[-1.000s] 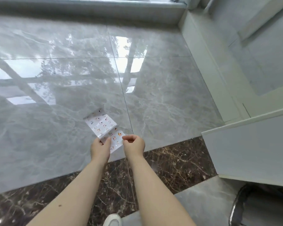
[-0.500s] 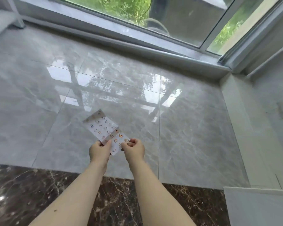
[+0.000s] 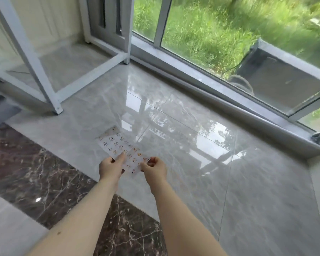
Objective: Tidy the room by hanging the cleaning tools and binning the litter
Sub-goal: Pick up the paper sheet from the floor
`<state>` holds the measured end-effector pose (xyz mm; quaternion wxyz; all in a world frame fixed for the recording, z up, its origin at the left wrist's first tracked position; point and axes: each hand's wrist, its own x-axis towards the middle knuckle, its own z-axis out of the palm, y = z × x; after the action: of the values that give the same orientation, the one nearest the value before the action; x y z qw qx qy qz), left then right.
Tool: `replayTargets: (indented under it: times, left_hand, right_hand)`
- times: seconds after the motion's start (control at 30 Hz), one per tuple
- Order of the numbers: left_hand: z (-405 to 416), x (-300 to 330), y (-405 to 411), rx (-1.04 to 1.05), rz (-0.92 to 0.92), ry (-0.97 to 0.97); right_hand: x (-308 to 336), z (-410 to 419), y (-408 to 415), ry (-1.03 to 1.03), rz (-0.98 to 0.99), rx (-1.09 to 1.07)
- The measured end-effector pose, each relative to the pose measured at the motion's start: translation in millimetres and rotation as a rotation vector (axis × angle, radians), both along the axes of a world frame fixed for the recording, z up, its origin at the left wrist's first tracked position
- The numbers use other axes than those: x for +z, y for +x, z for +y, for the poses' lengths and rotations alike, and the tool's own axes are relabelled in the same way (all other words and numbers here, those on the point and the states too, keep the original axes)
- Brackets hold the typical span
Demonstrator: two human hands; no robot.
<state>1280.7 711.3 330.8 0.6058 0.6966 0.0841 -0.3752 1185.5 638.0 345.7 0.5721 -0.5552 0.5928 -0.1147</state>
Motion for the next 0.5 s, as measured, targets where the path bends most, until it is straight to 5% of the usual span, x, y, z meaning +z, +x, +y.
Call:
replayTargets:
  times: [0.5]
  left_hand:
    - [159.5, 69.6, 201.8, 0.405, -0.091, -0.063]
  right_hand:
    - [71.5, 129.4, 238.6, -0.051, -0.033, 0.384]
